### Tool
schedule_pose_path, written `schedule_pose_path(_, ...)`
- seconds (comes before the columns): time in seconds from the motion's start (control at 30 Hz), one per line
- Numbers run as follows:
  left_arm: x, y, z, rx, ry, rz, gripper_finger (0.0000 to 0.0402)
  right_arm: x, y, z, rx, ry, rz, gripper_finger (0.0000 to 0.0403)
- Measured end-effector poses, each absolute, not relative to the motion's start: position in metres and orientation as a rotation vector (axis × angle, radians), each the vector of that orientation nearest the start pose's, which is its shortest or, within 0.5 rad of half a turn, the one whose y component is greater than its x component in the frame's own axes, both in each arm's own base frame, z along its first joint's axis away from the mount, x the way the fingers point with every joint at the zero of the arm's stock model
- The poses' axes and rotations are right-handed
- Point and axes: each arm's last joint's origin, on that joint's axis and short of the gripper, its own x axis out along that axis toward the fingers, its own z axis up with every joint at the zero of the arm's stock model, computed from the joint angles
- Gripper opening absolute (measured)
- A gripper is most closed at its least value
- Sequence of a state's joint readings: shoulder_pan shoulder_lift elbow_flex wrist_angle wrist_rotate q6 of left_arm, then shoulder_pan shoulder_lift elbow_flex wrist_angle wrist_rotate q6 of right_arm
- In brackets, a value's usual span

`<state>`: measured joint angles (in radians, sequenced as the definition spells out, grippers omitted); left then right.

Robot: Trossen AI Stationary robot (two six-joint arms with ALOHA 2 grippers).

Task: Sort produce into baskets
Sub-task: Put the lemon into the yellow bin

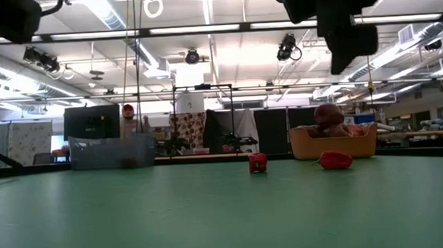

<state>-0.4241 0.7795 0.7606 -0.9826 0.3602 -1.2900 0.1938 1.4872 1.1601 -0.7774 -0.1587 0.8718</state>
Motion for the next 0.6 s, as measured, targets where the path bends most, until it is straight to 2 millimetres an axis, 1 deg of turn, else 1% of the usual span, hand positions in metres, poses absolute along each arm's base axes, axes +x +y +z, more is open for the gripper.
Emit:
schedule_pose_path(0.1,0.11,-0.067,0.255,-1.06,1.384,0.051,0.0224,0.284,0.065,0.252,0.779,1.18,-0.192,0.032)
schedule_pose_path(0.17,0.106,-0.071,0.249,-1.078,1.468,0.027,0.0224,0.283,0.067,0.248,0.797,1.192,-0.179,0.032)
schedule_pose_path(0.3,0.099,-0.078,0.239,-1.077,1.597,-0.016,0.0224,0.283,0.068,0.247,0.806,1.205,-0.158,0.032)
schedule_pose_path(0.43,0.1,-0.084,0.234,-1.091,1.6,-0.041,0.023,0.284,0.066,0.247,0.8,1.2,-0.153,0.032)
schedule_pose_path(0.5,0.101,-0.087,0.231,-1.092,1.597,-0.053,0.0241,0.284,0.064,0.247,0.804,1.196,-0.157,0.032)
schedule_pose_path(0.6,0.101,-0.089,0.227,-1.08,1.608,-0.059,0.0269,0.285,0.061,0.247,0.811,1.188,-0.164,0.032)
